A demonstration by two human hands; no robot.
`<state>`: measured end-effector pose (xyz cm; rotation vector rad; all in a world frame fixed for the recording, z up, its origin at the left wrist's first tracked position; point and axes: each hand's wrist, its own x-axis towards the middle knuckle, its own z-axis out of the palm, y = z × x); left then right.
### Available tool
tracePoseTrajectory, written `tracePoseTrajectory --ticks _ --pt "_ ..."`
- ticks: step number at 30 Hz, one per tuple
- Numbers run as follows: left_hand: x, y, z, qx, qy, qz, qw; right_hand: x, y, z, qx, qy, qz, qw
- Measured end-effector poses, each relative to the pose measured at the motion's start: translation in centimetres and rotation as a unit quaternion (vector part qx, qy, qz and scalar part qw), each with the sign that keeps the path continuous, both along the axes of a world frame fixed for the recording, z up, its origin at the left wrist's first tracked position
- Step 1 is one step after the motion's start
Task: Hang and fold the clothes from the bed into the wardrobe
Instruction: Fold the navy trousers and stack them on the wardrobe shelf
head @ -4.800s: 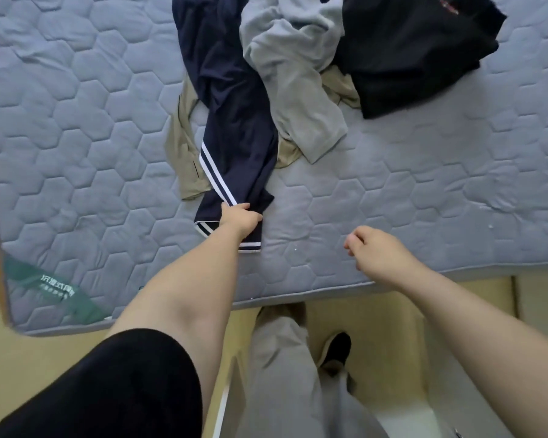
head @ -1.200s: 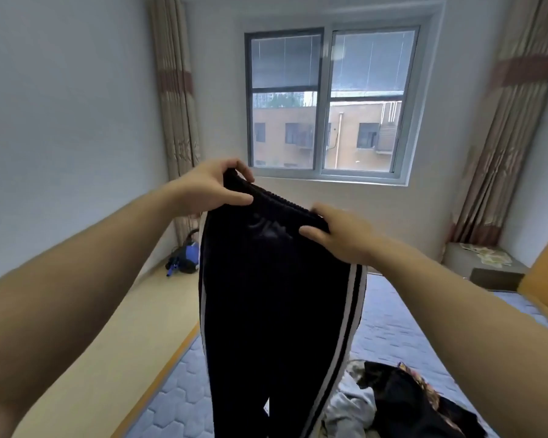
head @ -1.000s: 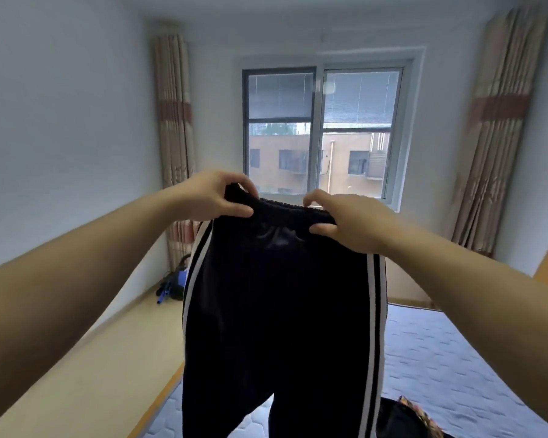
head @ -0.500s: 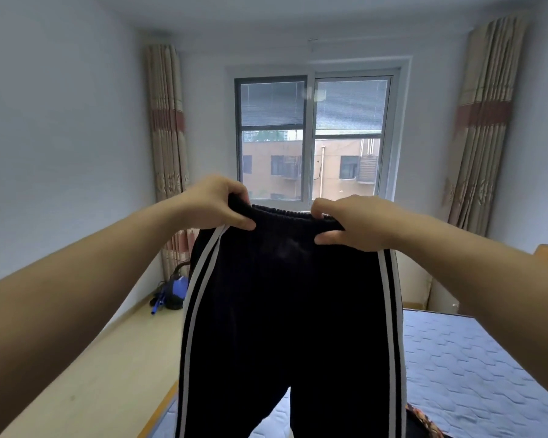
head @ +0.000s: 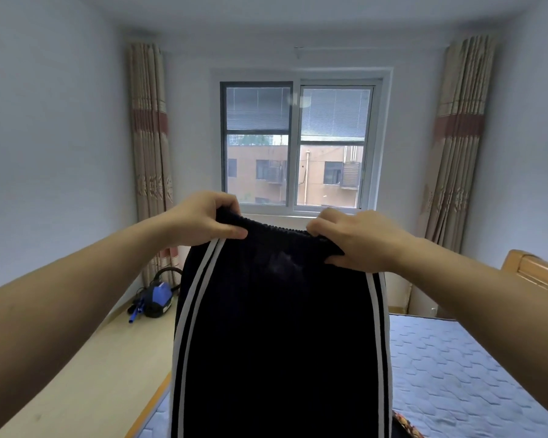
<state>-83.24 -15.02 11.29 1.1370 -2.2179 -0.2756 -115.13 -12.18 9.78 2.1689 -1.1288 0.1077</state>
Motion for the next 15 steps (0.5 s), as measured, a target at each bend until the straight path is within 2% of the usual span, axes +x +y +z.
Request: tracePoseTrajectory --ticks 5,7,9,11,15 --pt "-0.8 -0.3 -0.2 -0.027 0.021 0.014 0.999 -1.4 -1.1 -1.7 0.009 0.010 -0.016 1.000" --pt "-0.9 -0.7 -0.1 -0.038 0.012 0.035 0.999 -2.1 -1.7 -2.1 0.043 -0.018 -0.042 0.998" --pt "-0.5 -1.2 0.0 -0.043 0.001 0.055 0.998 -2.9 -1.9 -1.8 0.137 -0.129 -0.069 0.980" --pt "-0.1 -1.6 -0.1 -0.044 -0.005 0.068 0.997 -3.8 -2.1 -1.3 0.219 -0.271 -0.056 0.936" --pt "0.1 -2.1 -0.1 -0.048 0.000 0.087 0.995 -3.9 -1.9 0.4 0.255 -0.472 -0.002 0.844"
